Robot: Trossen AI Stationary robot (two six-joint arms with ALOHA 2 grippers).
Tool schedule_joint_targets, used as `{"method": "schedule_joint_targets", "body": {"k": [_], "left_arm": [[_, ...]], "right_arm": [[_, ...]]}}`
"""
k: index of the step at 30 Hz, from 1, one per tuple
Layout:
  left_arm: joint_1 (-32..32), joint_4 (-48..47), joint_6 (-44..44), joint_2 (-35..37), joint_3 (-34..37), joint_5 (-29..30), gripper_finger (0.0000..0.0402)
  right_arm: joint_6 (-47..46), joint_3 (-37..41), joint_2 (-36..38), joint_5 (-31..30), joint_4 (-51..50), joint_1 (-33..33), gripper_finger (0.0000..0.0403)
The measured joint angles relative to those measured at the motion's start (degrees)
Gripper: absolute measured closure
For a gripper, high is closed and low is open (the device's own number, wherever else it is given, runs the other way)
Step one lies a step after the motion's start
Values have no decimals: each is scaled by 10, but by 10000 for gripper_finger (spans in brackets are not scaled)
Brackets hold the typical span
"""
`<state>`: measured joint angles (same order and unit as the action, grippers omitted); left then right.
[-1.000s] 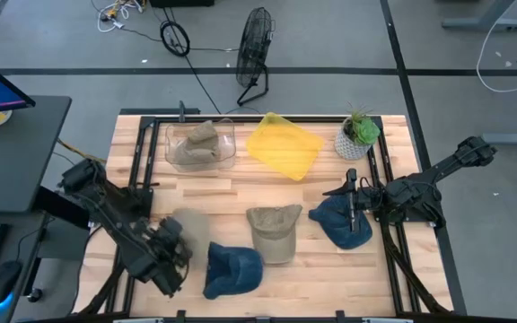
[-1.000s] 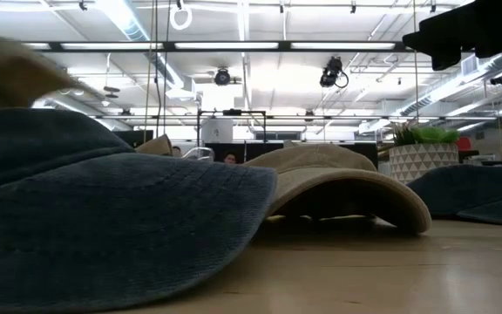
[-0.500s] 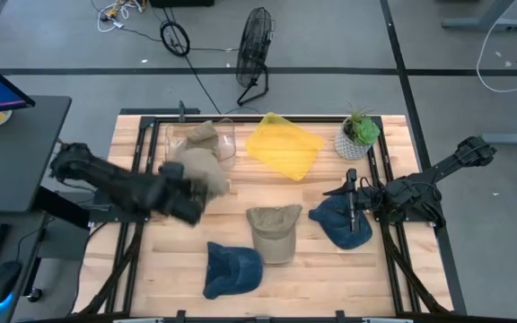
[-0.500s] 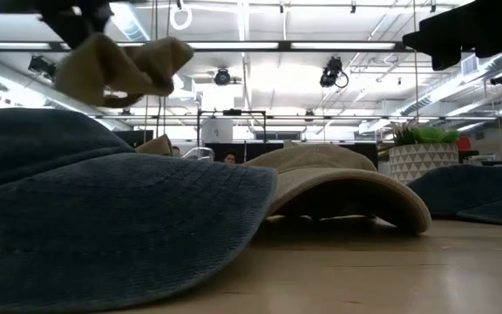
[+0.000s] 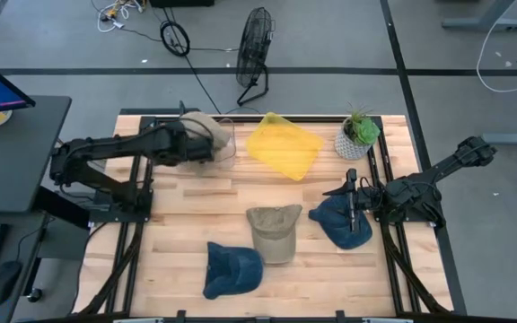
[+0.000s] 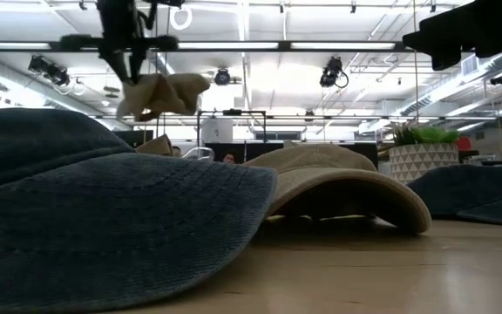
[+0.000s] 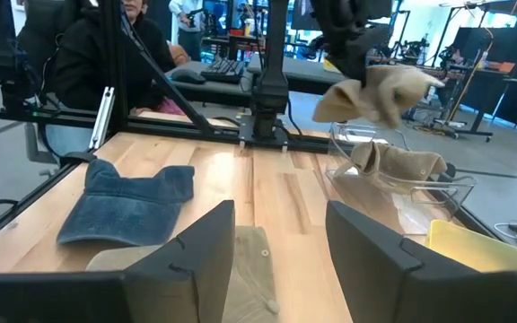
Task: Pick & Place hat
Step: Put the left brown cap into the transparent bin
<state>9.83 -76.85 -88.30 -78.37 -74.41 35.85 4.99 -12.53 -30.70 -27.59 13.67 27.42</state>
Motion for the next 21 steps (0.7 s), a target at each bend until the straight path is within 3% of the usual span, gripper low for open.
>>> {"method": "schedule_joint_targets", "body": {"k": [9, 21], "left_arm": [[60, 20, -55, -29, 0, -2, 387], [120, 53, -69, -168, 0, -40, 381]], "right_arm": [[0, 0, 0, 0, 0, 0, 222], [-16, 0, 0, 0, 0, 0, 222]]}}
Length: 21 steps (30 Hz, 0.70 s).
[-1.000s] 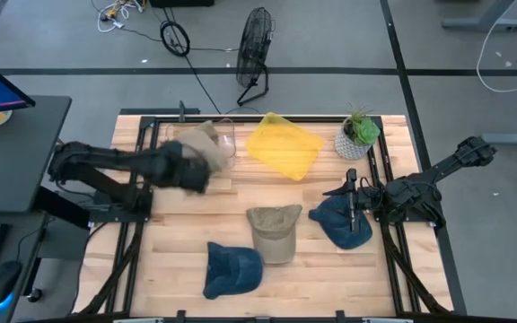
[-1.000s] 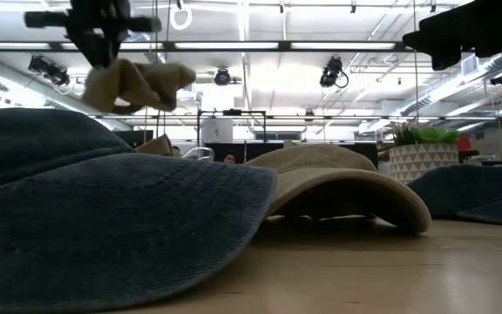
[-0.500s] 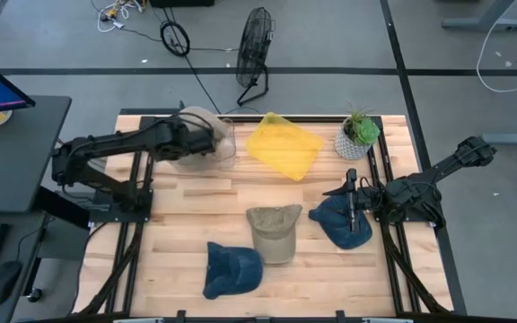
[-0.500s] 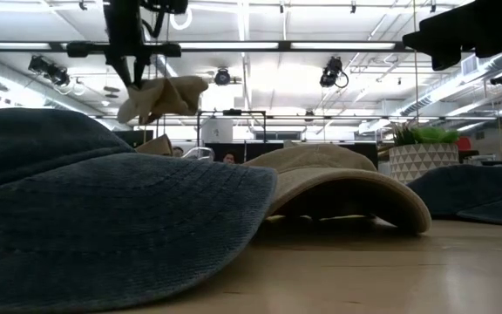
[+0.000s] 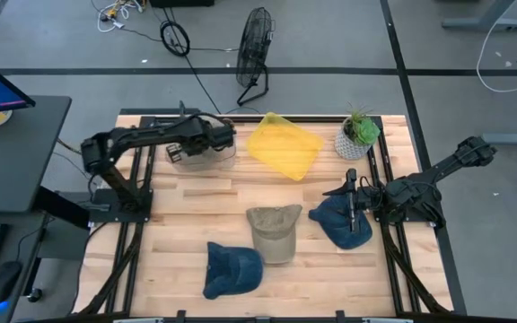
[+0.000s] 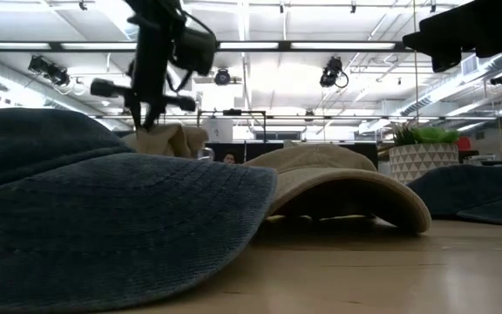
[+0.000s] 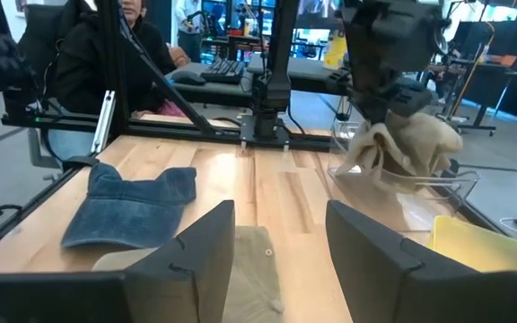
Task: Pick & Place hat
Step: Put the left brown cap into the transparent bin
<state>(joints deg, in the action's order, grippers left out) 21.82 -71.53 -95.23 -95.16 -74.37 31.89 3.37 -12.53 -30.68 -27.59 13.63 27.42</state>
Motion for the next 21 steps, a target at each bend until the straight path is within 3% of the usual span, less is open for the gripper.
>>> {"method": "schedule_joint_targets", "body": {"k": [7, 15, 21], "left_arm": [[19, 15, 79, -31, -1, -19, 347], [35, 14, 136, -31, 0, -23, 272], [30, -2, 178, -2, -9, -19, 242]], "right_arm": [[0, 0, 0, 0, 0, 0, 222], [1, 0, 0, 0, 0, 0, 222], [1, 0, 0, 0, 0, 0, 222]]}}
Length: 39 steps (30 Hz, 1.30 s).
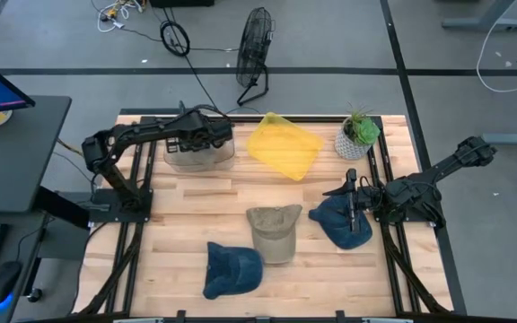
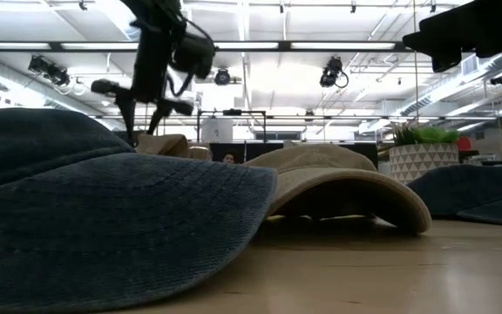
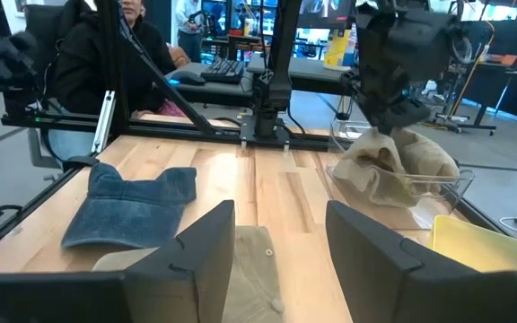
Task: Pick & Place hat
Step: Put the left brown cap into the transparent bin
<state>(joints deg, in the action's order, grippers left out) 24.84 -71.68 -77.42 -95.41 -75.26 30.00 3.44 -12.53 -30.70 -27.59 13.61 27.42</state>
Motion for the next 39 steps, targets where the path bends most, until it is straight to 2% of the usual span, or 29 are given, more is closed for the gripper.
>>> {"method": "schedule_joint_targets", "body": {"k": [4, 7, 10, 13, 17, 20, 27, 32, 39], "left_arm": [[-11, -36, 42, 28, -34, 30, 239], [-18, -22, 150, 41, -53, 64, 246], [-19, -2, 281, 41, -54, 67, 264], [-15, 14, 332, 30, -41, 69, 294], [-1, 33, 344, 10, -4, 67, 353], [18, 33, 316, -4, 23, 54, 392], [31, 36, 292, -14, 60, 24, 395], [32, 44, 286, -15, 65, -35, 395], [31, 70, 326, -16, 63, -35, 390]], "right_arm": [[0, 0, 0, 0, 0, 0, 222], [0, 0, 0, 0, 0, 0, 222], [2, 0, 0, 0, 0, 0, 222], [5, 0, 0, 0, 2, 0, 222], [4, 0, 0, 0, 4, 0, 222], [0, 0, 0, 0, 5, 0, 222], [0, 0, 0, -1, 8, 0, 222], [0, 0, 0, -1, 8, 0, 222], [0, 0, 0, -1, 9, 0, 222]]}}
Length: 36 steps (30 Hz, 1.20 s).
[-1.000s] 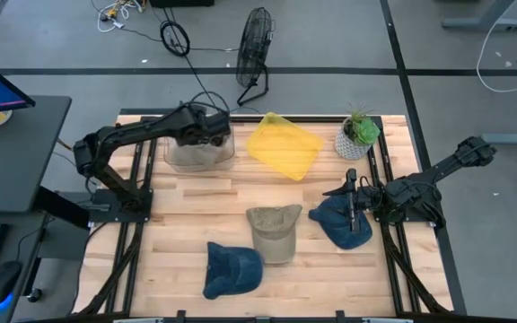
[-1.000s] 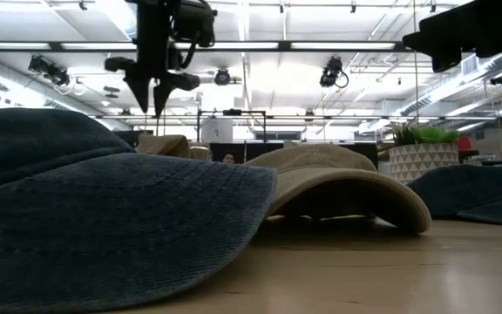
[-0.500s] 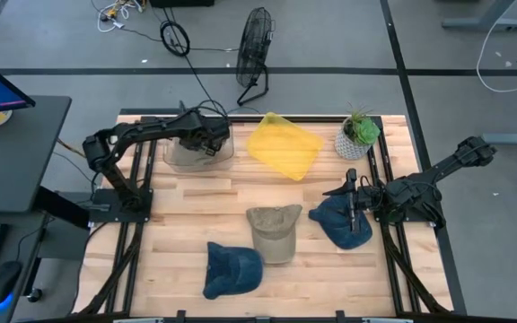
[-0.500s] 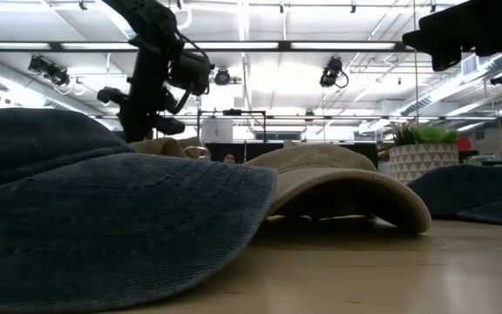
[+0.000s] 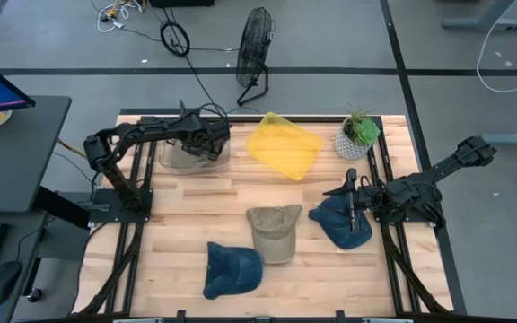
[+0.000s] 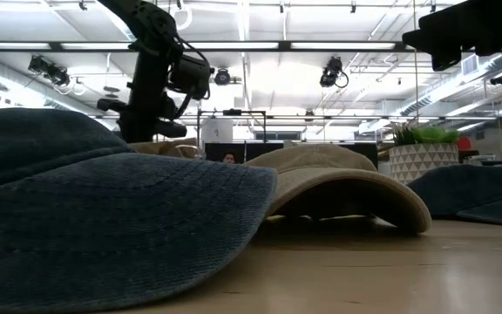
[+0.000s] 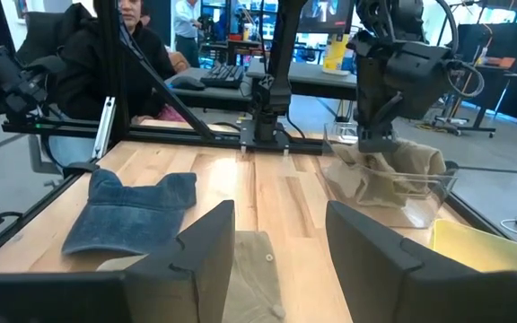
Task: Pick & Place hat
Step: Put the left brown cap into the transparent bin
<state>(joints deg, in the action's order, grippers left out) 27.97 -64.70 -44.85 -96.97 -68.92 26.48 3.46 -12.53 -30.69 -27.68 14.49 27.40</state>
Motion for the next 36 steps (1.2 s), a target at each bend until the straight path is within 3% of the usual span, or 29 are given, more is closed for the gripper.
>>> {"method": "schedule_joint_targets", "body": {"k": [10, 26, 32, 36], "left_arm": [[-11, -82, 109, 0, -76, 57, 338], [29, 24, 285, -3, -92, 58, 190], [55, 30, 277, -6, -74, 44, 185], [57, 39, 291, -6, -66, 15, 217]], "right_arm": [[0, 0, 0, -1, 0, 0, 222], [0, 0, 0, 1, -10, 0, 222], [1, 0, 0, 1, -19, 0, 222], [1, 0, 0, 1, -22, 0, 222]]}}
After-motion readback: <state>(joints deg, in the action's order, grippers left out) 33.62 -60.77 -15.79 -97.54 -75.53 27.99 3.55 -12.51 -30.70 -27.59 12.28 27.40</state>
